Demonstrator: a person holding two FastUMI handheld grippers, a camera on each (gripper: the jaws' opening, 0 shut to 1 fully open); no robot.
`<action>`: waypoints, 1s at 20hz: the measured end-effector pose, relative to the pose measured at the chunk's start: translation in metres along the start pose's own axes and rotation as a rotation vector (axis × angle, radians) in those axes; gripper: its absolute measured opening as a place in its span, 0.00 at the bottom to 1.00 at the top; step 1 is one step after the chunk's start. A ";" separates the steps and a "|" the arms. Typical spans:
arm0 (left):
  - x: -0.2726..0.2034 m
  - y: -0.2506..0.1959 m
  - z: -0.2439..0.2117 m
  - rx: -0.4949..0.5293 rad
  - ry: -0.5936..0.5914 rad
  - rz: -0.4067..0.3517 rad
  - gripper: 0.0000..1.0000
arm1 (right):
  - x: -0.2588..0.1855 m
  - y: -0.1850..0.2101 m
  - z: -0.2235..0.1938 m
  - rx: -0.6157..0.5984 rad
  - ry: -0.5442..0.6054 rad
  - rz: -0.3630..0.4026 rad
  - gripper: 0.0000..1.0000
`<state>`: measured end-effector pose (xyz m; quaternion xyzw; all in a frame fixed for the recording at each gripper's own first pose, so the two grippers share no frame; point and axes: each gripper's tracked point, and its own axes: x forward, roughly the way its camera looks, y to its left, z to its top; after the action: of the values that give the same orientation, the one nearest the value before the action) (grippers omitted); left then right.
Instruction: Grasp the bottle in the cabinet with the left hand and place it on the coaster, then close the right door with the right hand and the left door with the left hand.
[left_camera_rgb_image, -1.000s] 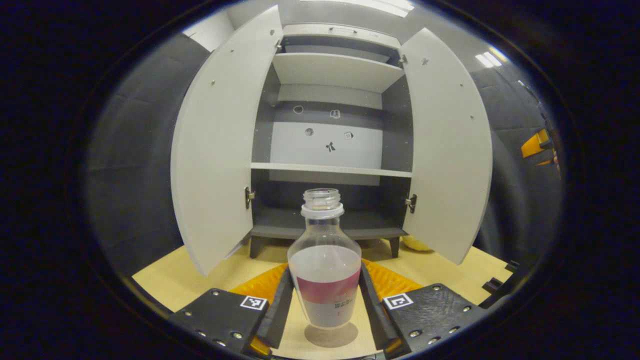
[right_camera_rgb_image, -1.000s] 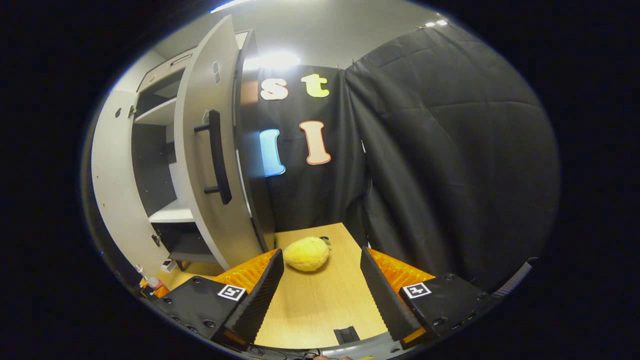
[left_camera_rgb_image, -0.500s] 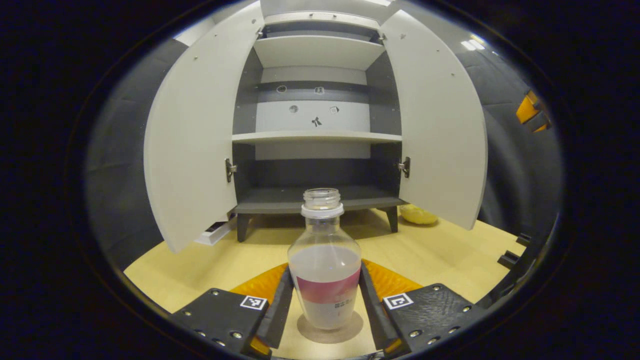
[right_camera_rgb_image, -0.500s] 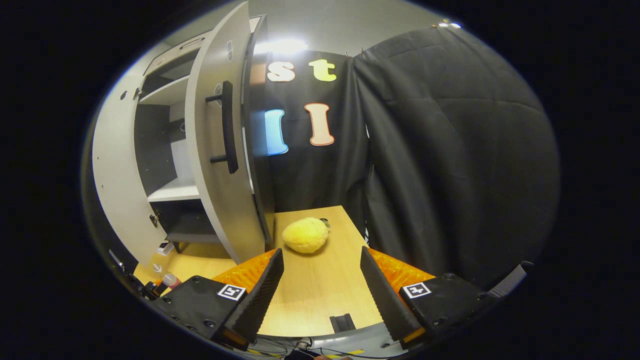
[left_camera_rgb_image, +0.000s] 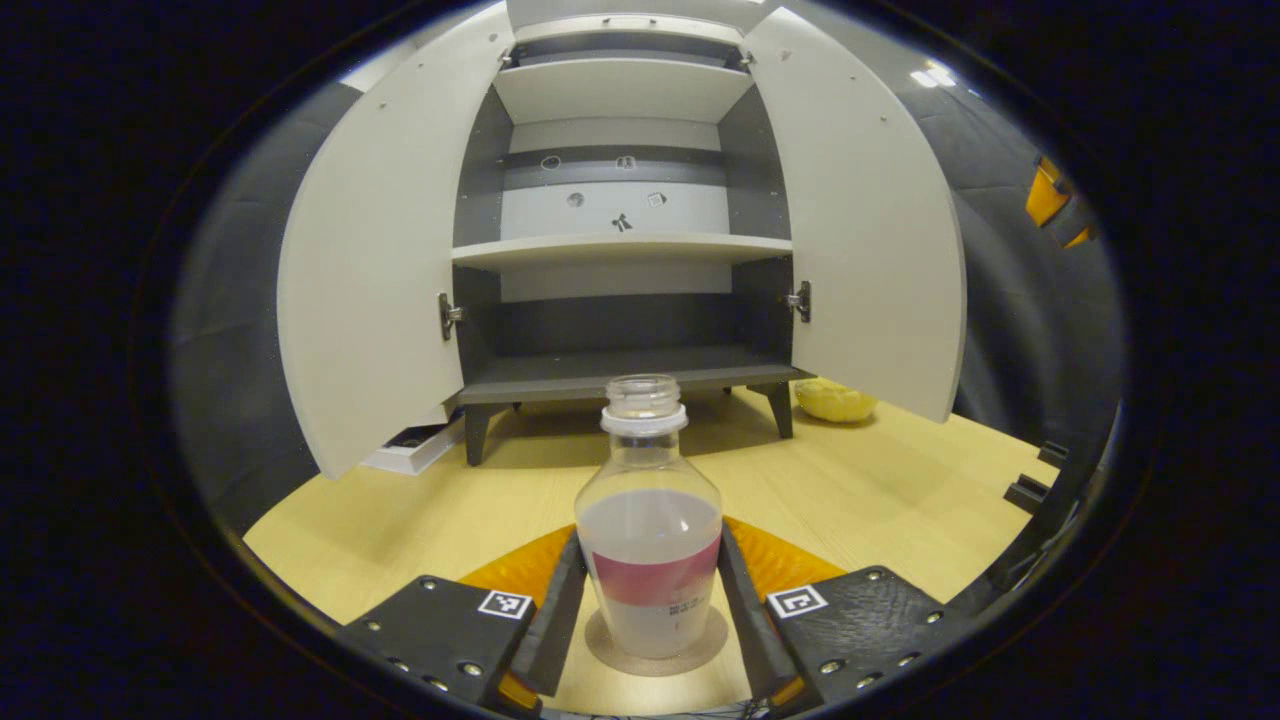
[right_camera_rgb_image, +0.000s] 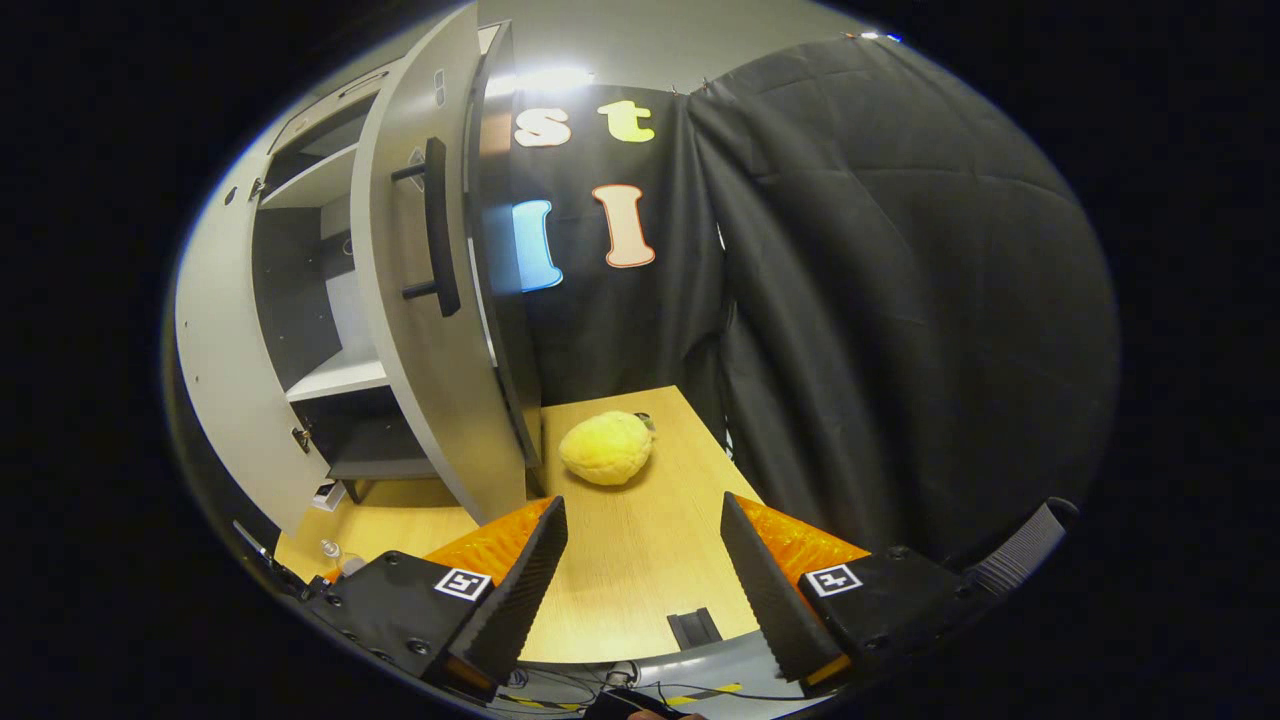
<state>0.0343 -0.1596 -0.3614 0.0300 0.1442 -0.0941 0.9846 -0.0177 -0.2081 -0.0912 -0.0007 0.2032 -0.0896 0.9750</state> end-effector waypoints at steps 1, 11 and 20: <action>0.000 -0.001 -0.001 0.001 0.002 -0.004 0.71 | 0.000 0.000 -0.001 -0.002 0.005 -0.001 0.98; -0.020 0.000 0.049 -0.082 -0.013 -0.049 0.96 | 0.014 0.012 -0.004 0.105 0.053 -0.003 0.98; -0.076 0.021 0.202 -0.112 -0.129 0.000 1.00 | 0.054 0.007 0.075 0.138 -0.127 -0.005 0.98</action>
<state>0.0234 -0.1432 -0.1458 -0.0313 0.0855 -0.0877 0.9920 0.0619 -0.2137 -0.0445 0.0601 0.1345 -0.1055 0.9834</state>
